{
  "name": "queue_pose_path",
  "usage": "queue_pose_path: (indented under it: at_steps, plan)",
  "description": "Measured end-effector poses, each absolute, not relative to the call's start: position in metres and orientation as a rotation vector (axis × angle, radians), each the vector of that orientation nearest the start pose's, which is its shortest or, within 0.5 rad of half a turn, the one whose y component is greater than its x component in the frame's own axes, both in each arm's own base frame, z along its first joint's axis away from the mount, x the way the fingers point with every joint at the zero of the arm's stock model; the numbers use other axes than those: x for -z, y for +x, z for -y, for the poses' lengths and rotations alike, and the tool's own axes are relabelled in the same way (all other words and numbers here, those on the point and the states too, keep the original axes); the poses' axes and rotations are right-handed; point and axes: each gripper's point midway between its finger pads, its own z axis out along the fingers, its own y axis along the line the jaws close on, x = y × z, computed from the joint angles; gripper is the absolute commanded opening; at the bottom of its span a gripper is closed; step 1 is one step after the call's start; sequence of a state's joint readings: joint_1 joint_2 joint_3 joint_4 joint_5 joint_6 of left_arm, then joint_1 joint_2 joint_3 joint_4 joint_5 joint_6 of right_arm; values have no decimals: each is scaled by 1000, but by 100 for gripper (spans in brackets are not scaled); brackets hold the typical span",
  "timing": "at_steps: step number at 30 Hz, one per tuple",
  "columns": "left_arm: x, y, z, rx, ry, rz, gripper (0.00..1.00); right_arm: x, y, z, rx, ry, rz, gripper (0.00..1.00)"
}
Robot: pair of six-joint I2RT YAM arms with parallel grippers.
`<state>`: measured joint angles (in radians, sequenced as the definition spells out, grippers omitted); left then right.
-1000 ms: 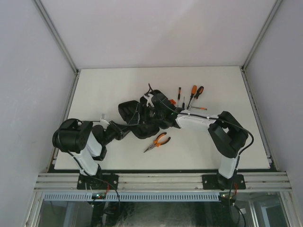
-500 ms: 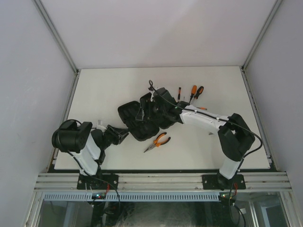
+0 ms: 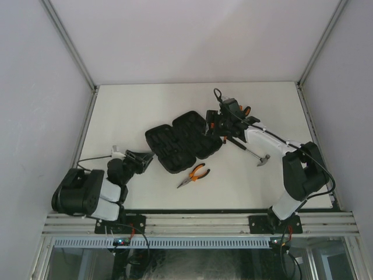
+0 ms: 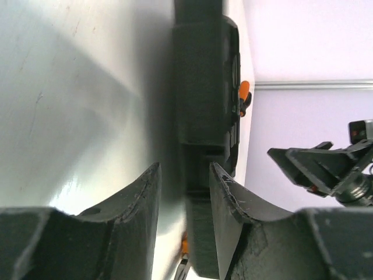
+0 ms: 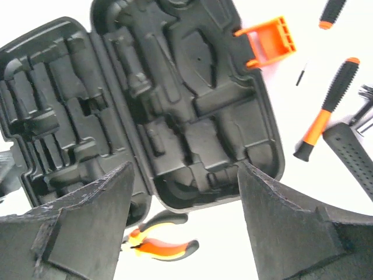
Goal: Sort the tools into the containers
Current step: Open the storage box at the center of the board.
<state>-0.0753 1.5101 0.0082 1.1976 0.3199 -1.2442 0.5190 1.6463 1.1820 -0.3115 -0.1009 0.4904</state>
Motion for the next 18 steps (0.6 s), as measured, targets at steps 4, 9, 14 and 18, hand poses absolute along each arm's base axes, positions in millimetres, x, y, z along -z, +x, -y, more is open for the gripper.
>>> queue_pose_path:
  at_steps: [4,9,14,18]
  plan:
    - [-66,283,106,1102,-910,-1818,51,-108,360,-231,-559,-69,-2455,71]
    - [-91,280,83,908,-868,-1796,64,-101,364,-214,-547,-39,-2471,66]
    - [-119,281,64,738,-822,-1804,73,-102,375,-201,-572,-24,-2457,60]
    - [-97,276,63,654,-801,-1939,76,-91,389,-198,-588,-46,-2475,55]
